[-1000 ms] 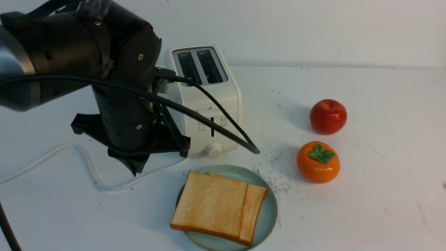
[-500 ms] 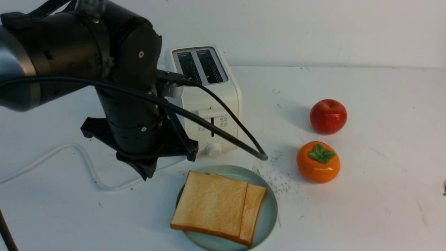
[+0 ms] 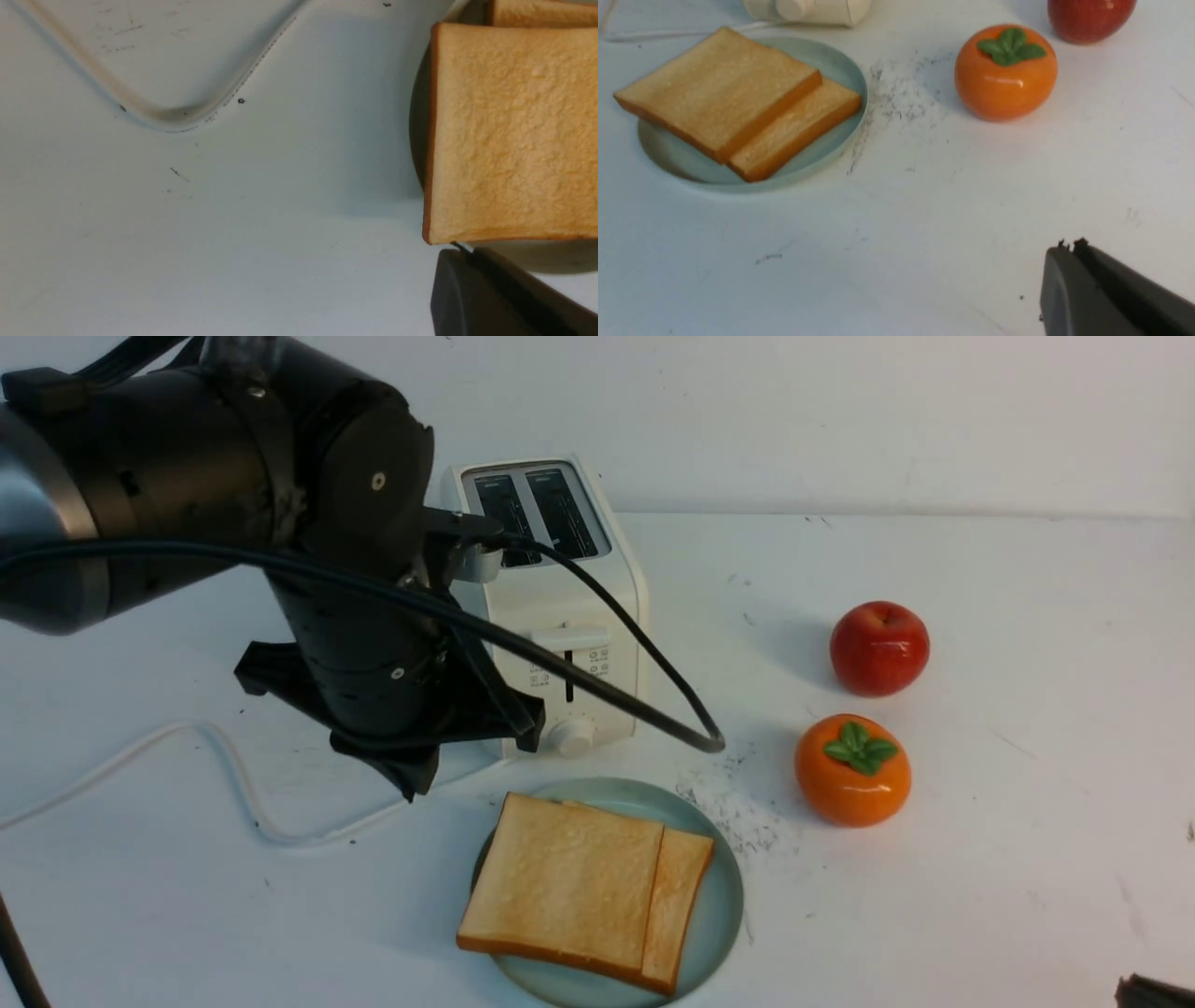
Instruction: Take toasted bread from bread machine on white table place on plate.
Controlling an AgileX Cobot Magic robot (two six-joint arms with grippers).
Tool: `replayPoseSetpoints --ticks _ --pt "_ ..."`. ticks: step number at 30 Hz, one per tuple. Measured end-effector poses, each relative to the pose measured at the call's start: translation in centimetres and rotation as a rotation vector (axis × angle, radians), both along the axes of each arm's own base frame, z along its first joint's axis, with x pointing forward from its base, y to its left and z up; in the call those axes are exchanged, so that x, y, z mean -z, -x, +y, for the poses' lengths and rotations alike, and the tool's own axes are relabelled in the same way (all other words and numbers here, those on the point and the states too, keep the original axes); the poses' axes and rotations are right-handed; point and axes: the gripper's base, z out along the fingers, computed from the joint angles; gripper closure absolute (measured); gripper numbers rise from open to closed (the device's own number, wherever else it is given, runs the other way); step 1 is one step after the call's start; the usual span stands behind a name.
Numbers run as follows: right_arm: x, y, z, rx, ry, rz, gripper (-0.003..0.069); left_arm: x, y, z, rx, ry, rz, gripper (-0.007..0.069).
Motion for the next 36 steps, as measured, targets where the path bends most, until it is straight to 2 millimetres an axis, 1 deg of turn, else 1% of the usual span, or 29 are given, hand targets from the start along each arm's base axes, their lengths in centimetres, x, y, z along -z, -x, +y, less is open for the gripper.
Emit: replayPoseSetpoints --ticks 3,10,13,18,21,24,26,28,32,36 --pt "0.5 0.2 -0.1 -0.001 0.016 0.041 0.0655 0.0 -0.1 0.0 0.001 0.004 -0.006 0.0638" --pt "0.9 0.4 -0.1 -0.003 0.034 0.084 0.0646 0.0 -0.1 0.0 0.001 0.004 -0.006 0.0638" --pt "0.9 0.9 -0.3 -0.004 0.028 0.070 0.0644 0.0 0.0 0.0 0.001 0.003 -0.005 0.0638" --pt "1.3 2.1 -1.0 0.022 -0.003 -0.008 0.0638 0.0 -0.1 0.0 0.001 0.004 -0.007 0.0638" --pt "2.4 2.7 -1.7 0.089 -0.015 -0.038 0.0636 0.0 -0.1 0.0 0.001 0.003 -0.008 0.0638" --pt "4.3 3.2 -2.3 0.167 -0.022 -0.060 0.0635 0.0 -0.2 0.1 0.004 -0.016 -0.018 0.0638" --pt "4.7 3.4 -2.4 0.180 -0.025 -0.068 0.0635 0.0 -0.1 0.1 0.004 -0.018 -0.017 0.0638" --pt "4.5 3.5 -2.5 0.206 -0.041 -0.129 0.0632 0.0 0.0 0.2 0.002 -0.029 -0.002 0.0638" --pt "4.4 3.5 -2.7 0.240 -0.044 -0.149 0.0628 -0.2 0.0 0.5 0.011 -0.063 -0.002 0.0638" --pt "4.4 3.5 -2.9 0.280 -0.041 -0.149 0.0624 -1.6 0.0 1.5 0.018 -0.142 -0.064 0.0638"
